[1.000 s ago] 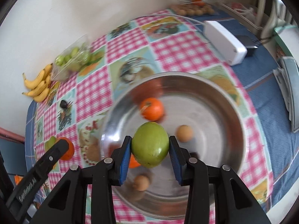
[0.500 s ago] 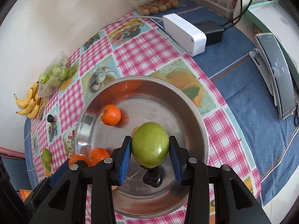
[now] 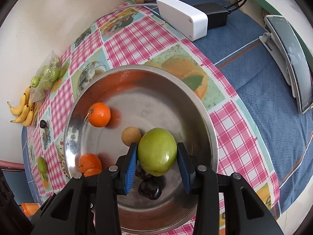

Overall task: Organize fruits
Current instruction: 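Open the left tool to drop the tangerine while the right tool drops the pear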

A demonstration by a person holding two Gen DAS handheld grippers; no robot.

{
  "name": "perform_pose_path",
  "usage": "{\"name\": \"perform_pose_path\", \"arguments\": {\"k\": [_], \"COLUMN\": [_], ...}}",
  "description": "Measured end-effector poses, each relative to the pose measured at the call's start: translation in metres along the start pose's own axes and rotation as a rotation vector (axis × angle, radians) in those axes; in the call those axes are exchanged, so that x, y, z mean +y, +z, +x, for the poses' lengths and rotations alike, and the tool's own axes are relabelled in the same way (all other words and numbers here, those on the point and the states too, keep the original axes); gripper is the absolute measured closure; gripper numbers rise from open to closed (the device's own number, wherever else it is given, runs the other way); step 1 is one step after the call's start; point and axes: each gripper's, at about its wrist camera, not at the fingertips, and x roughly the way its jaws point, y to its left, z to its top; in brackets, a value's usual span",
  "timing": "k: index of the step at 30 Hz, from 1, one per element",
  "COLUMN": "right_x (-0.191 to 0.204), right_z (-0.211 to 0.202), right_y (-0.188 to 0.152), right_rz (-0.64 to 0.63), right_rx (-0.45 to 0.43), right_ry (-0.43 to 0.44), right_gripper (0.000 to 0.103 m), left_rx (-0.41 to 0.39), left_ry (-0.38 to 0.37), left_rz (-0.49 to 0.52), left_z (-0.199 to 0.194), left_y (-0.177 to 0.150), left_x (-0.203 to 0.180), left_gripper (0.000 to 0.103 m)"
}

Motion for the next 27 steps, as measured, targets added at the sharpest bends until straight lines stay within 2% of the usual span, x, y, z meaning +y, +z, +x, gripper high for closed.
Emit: {"name": "perform_pose_path", "arguments": {"k": [14, 16, 19, 24, 27], "right_x": [0.001, 0.004, 0.008, 0.017, 0.022], "right_z": [0.002, -0.004, -0.014, -0.033, -0.043], "right_y": [0.002, 0.004, 0.006, 0.008, 0.009], "right_rz": [0.013, 0.007, -0.007, -0.034, -0.045], "right_rx": [0.0, -0.019, -0.041, -0.082, -0.104], "right_ry": [-0.021, -0.024, -0.035, -0.029, -0.02], "right_gripper": [0.061, 0.06, 0.053, 0.053, 0.053], "left_rx": [0.01, 0.009, -0.004, -0.037, -0.057], "left_ry": [-0.012, -0.018, -0.028, -0.038, -0.032], "left_rz": [-0.019, -0.015, -0.012, -0.018, -0.054], "left_z": [0.001, -0.001, -0.007, -0.019, -0.026], "left_y": [0.001, 0.002, 0.003, 0.007, 0.011], "left_x": [0.0, 0.0, 0.0, 0.004, 0.017], "left_gripper": [0.062, 0.057, 0.056, 0.054, 0.053]}}
